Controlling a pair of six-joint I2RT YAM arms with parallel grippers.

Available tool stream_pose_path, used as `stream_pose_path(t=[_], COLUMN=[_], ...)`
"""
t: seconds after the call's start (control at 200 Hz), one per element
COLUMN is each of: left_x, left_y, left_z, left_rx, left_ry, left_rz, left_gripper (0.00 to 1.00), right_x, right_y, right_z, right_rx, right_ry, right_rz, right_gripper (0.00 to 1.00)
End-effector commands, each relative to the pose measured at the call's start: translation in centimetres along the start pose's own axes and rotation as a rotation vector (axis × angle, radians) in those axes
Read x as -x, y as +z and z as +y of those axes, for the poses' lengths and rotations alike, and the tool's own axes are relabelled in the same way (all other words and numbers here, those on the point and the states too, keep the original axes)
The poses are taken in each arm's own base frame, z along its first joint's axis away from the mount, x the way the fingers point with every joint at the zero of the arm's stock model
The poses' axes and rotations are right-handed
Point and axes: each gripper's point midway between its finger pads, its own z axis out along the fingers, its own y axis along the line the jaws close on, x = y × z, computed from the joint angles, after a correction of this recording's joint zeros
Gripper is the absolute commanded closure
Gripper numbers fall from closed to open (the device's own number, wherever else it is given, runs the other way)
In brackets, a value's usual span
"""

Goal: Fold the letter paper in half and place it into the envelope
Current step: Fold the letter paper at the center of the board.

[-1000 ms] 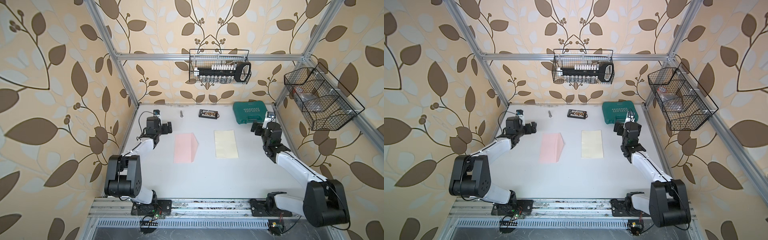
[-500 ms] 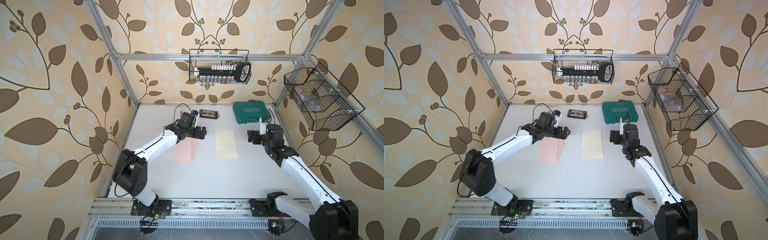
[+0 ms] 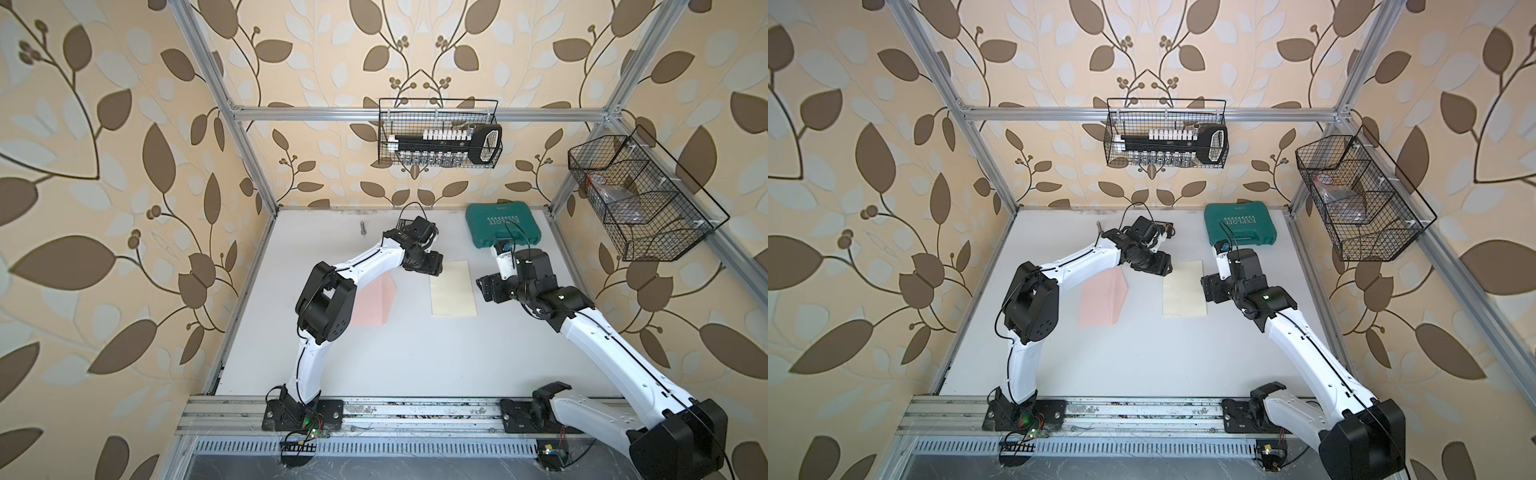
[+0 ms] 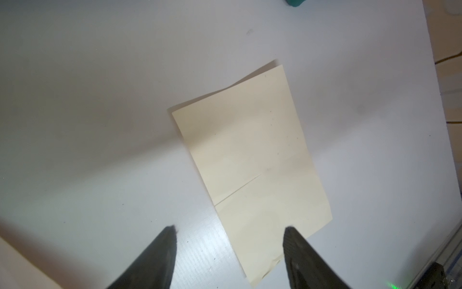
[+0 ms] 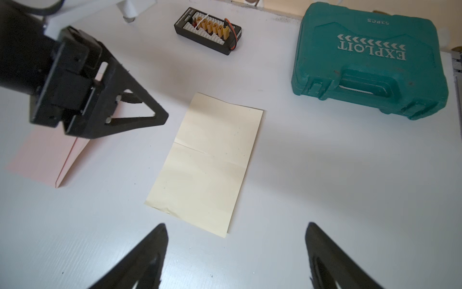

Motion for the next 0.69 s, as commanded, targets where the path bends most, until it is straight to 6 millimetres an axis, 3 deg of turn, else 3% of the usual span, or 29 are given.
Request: stream_pose_path(t=[0.0,0.23,0.54,0.69], left_x=[-0.9,-1.1,1.2,0.8], left_y=[1.3,4.7,6.0,7.5], left_z=[-1.7,-1.9,-2.4,-1.8], left_rx=[-0.034,-0.059,-0.068,-0.046], left_ry=[-0.018,-0.077,-0.071,-0.079], left_rz=[0.048,0.046,0.011,0.039], left_gripper=[0.35,0.41,0.47,0.45], right_x=[-0.2,-1.2,-1.3,-2.1], right_y=[-1.1,-1.4,-1.6,-1.2], right_z=[-0.2,0.2,0.3,0.5], right_rx=[-0.017,0.006,0.014,0.028], right_ry=[-0.079,-0.122,-0.193,-0.227], right_rz=[0.022,0.066,0.039,0.089], right_gripper=[0.14,0.15,0.14,0.14])
